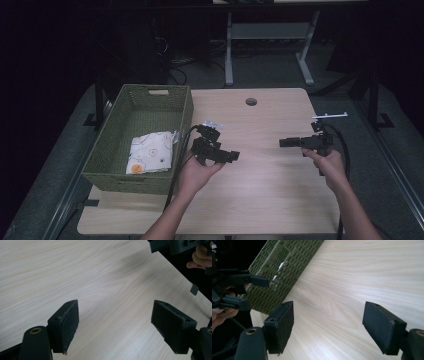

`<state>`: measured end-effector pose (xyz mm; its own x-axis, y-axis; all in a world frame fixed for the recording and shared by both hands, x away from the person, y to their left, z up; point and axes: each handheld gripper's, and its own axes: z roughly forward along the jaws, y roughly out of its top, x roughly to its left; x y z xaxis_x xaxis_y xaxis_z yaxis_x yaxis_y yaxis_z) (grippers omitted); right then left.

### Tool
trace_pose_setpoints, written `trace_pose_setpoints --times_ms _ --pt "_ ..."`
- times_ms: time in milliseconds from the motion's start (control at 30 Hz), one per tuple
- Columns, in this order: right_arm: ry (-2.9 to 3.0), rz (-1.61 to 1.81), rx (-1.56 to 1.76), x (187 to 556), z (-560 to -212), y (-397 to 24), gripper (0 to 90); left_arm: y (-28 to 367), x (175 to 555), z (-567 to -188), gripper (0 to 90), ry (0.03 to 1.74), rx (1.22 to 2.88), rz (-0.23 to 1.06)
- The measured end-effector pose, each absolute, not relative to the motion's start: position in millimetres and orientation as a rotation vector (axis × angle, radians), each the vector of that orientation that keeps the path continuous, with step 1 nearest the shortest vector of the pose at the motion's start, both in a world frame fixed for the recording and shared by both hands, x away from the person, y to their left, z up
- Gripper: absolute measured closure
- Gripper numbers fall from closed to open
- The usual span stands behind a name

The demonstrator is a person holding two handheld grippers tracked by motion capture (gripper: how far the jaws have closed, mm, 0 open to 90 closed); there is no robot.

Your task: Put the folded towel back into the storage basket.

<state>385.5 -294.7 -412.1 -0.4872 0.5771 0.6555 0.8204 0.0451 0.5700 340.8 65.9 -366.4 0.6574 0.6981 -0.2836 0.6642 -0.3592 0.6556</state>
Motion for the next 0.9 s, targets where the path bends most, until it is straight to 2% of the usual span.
trace_pose_setpoints --times_ms 733,900 --pt "-2.054 -1.418 -1.462 358.5 -425.5 -318.8 24.7 65.4 326.1 -383.3 21.8 1.046 2.091 0.016" --pt "-2.07 -1.427 -1.445 346.3 -424.0 -321.3 23.9 66.1 311.6 -386.5 21.3 1.019 2.067 0.003"
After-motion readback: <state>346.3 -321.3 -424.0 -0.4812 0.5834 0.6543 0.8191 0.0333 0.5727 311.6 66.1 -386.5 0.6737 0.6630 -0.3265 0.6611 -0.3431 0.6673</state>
